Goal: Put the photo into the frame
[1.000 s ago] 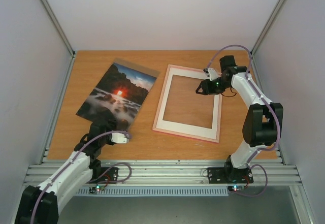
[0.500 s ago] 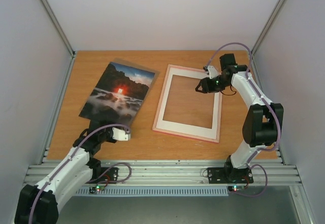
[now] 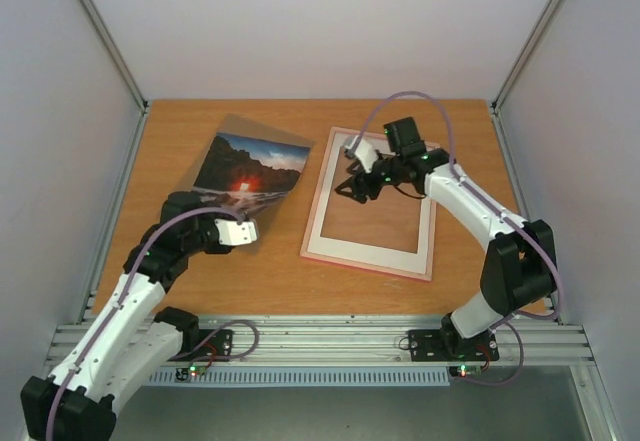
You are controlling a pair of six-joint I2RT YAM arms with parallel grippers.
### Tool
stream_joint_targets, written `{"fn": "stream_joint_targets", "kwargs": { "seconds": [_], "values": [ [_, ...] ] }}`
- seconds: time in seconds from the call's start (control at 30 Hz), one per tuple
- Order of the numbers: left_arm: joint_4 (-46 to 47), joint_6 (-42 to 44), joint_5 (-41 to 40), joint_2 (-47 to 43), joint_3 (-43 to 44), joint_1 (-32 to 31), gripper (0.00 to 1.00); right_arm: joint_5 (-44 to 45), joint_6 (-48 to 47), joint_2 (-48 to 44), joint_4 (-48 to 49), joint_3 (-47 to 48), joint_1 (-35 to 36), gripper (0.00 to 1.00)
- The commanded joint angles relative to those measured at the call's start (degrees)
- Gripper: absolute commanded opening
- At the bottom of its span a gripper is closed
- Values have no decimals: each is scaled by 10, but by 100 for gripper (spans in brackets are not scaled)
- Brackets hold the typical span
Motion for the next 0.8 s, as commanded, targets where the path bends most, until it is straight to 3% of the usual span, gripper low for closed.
{"fn": "stream_joint_targets", "kwargs": {
  "seconds": [0.0,0.33,0.77],
  "values": [
    [-55,-48,44,7,50,1,0,-23,-145,-10,141,-32,67,71],
    [-111,-27,47,-19,80,0,0,-67,-249,94,162,9,158,71],
    [-124,-29,42,-30,92,1,1,6,-251,192,279,24,205,66]
  ]
}}
